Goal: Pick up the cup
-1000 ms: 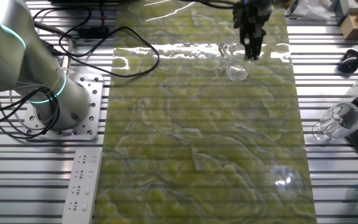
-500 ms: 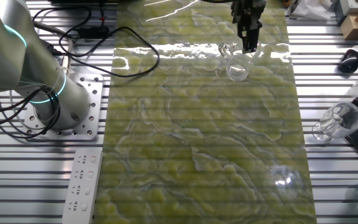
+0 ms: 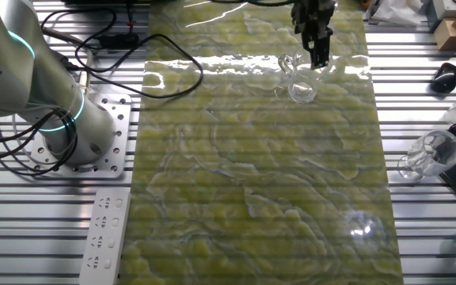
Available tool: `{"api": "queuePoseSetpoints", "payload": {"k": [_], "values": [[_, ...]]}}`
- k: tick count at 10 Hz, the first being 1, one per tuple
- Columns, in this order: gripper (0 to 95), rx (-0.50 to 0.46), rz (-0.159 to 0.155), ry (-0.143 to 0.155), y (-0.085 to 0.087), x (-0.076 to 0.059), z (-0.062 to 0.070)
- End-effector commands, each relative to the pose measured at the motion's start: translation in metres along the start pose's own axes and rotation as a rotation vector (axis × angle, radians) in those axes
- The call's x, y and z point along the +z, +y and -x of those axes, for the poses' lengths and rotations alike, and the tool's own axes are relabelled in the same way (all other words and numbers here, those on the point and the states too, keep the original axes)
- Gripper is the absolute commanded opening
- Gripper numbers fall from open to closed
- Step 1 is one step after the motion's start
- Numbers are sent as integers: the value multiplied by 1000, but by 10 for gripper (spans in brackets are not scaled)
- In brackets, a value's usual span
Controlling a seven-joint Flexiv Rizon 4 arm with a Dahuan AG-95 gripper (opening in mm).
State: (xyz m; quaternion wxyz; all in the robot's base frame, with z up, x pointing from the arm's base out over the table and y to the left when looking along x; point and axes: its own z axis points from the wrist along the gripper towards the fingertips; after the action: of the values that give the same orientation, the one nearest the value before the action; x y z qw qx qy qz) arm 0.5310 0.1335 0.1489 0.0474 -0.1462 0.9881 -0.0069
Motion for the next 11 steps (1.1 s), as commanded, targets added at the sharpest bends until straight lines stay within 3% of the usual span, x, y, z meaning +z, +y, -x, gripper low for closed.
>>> {"api": "queuePoseSetpoints", "payload": {"k": [1,3,7,9,10,11], "values": [[950,4,0,5,-1,3,4],[950,3,-42,8,-3,3,7],[950,2,-45,-24,-12,6,15],[950,-2,-24,-42,-14,8,15],[950,4,16,-60,-14,9,15],[950,-3,26,-66,-14,11,15]]}}
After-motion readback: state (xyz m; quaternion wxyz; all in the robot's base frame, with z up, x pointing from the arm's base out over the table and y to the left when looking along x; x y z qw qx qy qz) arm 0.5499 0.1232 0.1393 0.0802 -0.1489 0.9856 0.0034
